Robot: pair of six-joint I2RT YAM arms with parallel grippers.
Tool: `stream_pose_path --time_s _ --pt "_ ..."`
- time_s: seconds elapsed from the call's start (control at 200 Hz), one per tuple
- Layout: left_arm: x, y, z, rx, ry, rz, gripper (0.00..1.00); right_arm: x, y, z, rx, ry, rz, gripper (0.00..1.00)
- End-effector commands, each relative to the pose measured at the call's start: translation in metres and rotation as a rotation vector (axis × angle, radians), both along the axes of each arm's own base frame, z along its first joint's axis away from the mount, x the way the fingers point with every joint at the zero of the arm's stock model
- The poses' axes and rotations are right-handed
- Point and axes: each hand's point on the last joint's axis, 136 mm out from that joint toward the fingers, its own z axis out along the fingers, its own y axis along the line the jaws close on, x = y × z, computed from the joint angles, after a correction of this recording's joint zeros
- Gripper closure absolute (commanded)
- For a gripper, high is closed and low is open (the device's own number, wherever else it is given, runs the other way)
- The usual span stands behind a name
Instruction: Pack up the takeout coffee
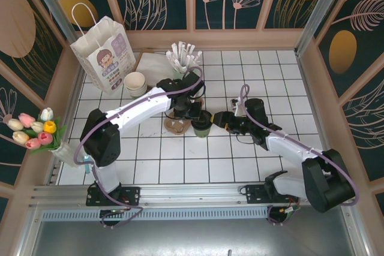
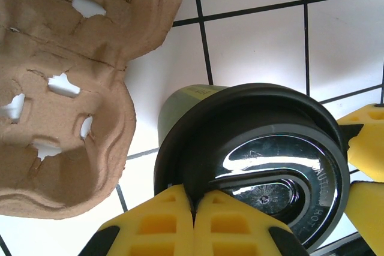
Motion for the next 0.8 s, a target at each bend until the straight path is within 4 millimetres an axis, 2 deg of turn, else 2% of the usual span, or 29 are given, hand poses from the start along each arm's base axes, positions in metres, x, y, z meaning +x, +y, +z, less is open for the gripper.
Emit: stream_pose_path --time_s 0.0,0.23,0.38,0.56,0.656,0.796 --pt "-0.01 0.006 -0.028 0.078 0.063 -0.027 1.0 0.0 -0.003 -0.008 -0.029 0.026 -0.006 0.47" --pt "-0.008 0.002 -0.028 0.069 0.062 -0.036 1.0 -0.002 -0.004 -0.015 -0.047 0.048 -0.009 0.51" --pt "-0.007 -0.001 -0.029 0.075 0.063 -0.048 1.0 0.001 -0.008 -0.021 -0.088 0.076 -0.035 0.67" --pt "-0.009 -0.001 -0.033 0.085 0.07 -0.055 1.0 -0.002 -0.015 -0.036 -0.136 0.127 -0.061 0.68" --pt "-0.012 0.004 -0.046 0.107 0.081 -0.063 1.0 -0.006 -0.021 -0.051 -0.179 0.182 -0.083 0.68" --pt "-0.029 0.022 -0.083 0.2 0.165 -0.108 1.0 -0.021 -0.038 -0.086 -0.283 0.313 -0.127 0.66"
